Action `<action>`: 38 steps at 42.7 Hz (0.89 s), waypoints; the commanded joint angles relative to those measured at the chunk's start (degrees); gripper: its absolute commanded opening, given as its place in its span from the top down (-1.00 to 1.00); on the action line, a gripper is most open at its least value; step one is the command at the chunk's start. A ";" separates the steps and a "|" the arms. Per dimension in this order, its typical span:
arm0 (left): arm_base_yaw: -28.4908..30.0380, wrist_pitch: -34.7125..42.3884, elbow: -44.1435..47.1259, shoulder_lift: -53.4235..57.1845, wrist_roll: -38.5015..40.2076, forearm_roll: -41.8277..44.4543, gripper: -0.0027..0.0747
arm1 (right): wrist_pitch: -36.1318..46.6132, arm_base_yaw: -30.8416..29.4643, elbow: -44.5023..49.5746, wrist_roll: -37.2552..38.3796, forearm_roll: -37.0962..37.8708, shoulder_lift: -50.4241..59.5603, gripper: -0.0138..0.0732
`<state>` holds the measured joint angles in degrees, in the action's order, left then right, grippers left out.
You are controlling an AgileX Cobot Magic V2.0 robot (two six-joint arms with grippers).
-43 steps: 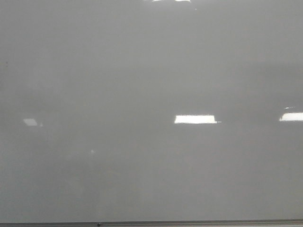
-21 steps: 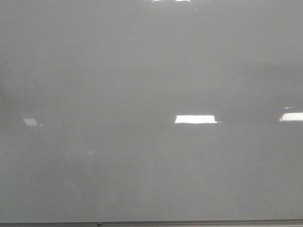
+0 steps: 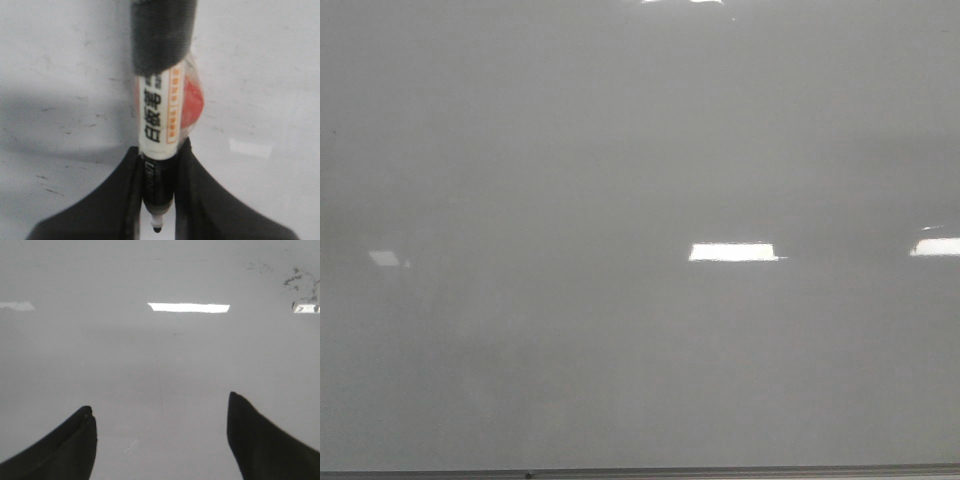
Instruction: Write number 7 on whiteboard
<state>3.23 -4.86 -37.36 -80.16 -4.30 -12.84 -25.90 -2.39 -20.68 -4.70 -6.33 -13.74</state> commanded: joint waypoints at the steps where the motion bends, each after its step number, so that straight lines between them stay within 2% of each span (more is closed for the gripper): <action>1: -0.05 -4.94 -3.01 5.10 -0.28 0.65 0.98 | 3.99 0.09 -1.74 0.00 -0.36 -0.98 -0.61; 5: -0.15 -16.98 -6.41 6.93 -2.07 0.65 0.98 | 2.96 0.09 -1.95 0.00 -0.69 -1.38 -0.61; 10: -2.74 -34.24 -12.71 6.84 -8.77 0.54 0.98 | 1.47 0.21 -3.01 -0.05 -1.49 -4.53 -0.61; 16: -10.15 -44.83 -17.88 6.70 -20.09 0.54 0.98 | -0.11 2.39 -5.33 -0.82 -2.11 -10.68 -0.61; 25: -24.99 -48.50 -20.73 6.70 -36.96 0.54 0.98 | -4.66 11.31 -10.69 -5.82 -2.39 -20.99 -0.61; 31: -33.93 -48.60 -20.99 6.70 -41.49 0.54 0.98 | -8.78 20.20 -16.20 -10.93 -3.71 -27.33 -0.61; 38: -41.45 -46.32 -20.99 7.91 -45.32 0.54 0.98 | -13.66 32.08 -24.13 -20.10 -9.96 -33.71 -0.61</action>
<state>-35.20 -54.05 -56.50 -74.79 -47.38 -11.69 -40.06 25.43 -39.80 -19.53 -12.40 -44.88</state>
